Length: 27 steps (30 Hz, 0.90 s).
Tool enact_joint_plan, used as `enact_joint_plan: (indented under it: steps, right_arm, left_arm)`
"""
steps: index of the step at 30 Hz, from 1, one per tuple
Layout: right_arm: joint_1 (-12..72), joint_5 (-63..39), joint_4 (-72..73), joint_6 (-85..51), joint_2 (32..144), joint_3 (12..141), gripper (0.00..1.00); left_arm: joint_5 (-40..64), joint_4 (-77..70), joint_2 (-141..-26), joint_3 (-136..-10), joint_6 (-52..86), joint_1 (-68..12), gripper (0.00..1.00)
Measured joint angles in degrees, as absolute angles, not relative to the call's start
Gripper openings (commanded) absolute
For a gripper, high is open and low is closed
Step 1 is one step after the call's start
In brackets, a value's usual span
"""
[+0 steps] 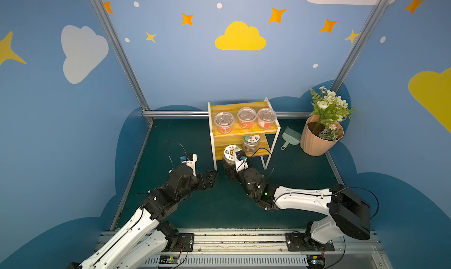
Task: Place the seed container on the shelf
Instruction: Place the seed jar on the shelf.
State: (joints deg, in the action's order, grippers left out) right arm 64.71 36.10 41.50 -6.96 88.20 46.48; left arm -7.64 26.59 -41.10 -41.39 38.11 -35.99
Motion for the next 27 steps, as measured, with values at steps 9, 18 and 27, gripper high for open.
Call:
enact_joint_plan:
  steps: [9,18,27]
  right_arm:
    - [61.17,34.57,39.81,-9.45,94.96,50.87,0.54]
    - [59.24,34.02,39.53,-11.22,98.85,54.19,0.55]
    - [57.58,33.50,39.09,-13.87,102.17,58.06,0.58]
  left_arm:
    - [-7.90,27.97,-39.55,-41.91,37.45,-35.70,1.00]
    - [-8.64,29.04,-38.33,-41.89,37.45,-35.24,1.00]
    - [-8.62,29.69,-38.33,-41.89,37.28,-34.87,1.00]
